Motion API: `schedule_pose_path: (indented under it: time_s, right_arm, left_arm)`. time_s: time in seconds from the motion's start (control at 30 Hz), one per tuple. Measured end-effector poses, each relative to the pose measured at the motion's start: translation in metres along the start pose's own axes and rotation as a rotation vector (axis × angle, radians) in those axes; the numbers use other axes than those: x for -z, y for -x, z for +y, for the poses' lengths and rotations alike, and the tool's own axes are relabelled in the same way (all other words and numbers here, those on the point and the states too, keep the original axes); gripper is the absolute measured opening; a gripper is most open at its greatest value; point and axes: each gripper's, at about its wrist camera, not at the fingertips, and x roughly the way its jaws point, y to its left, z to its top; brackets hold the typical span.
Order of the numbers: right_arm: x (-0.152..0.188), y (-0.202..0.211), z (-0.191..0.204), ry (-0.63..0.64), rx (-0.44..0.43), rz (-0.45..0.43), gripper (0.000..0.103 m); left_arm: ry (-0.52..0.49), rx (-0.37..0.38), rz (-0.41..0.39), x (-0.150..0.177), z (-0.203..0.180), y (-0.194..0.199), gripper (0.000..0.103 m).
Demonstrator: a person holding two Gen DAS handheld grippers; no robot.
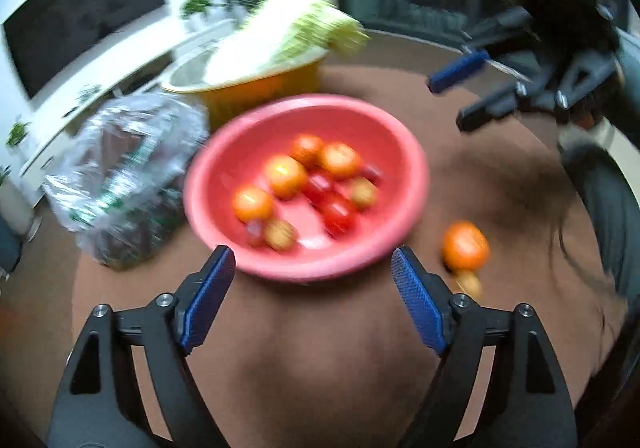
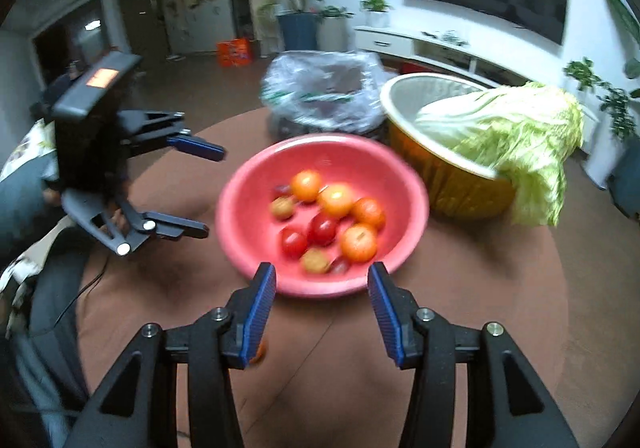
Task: Organize fruits
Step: 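Open both tools and move them back to the last orange and potato, then grasp the brown potato with the left tool while the right tool grasps the orange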
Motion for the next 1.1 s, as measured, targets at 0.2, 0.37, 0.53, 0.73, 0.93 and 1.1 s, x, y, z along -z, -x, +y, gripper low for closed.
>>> schedule_pose_path:
  time_s: [0.2,0.37,0.53,0.73,0.93,1.1]
  right_arm:
    - [0.032,-0.008,0.014,0.072,-0.086,0.090,0.051]
    - [0.041,-0.028,0.032,0.168,-0.130,0.155,0.051]
    - [0.044,-0.049,0.040,0.227,-0.169,0.201,0.051]
    - [0.042,-0.066,0.041,0.275,-0.187,0.226,0.051]
    - [0.036,-0.080,0.043,0.328,-0.207,0.243,0.051]
    - [0.037,-0.092,0.047,0.368,-0.214,0.270,0.045]
  left_arm:
    - [-0.133,0.112,0.078,0.029,-0.047,-0.011,0.080]
    - [-0.132,0.134,0.081,0.037,-0.061,-0.016,0.080]
    - [-0.118,0.141,0.094,0.044,-0.064,-0.017,0.080]
    - [-0.096,0.150,0.109,0.053,-0.061,-0.019,0.080]
    - [-0.091,0.157,0.107,0.056,-0.061,-0.017,0.080]
    - [-0.096,0.169,0.105,0.051,-0.062,-0.021,0.080]
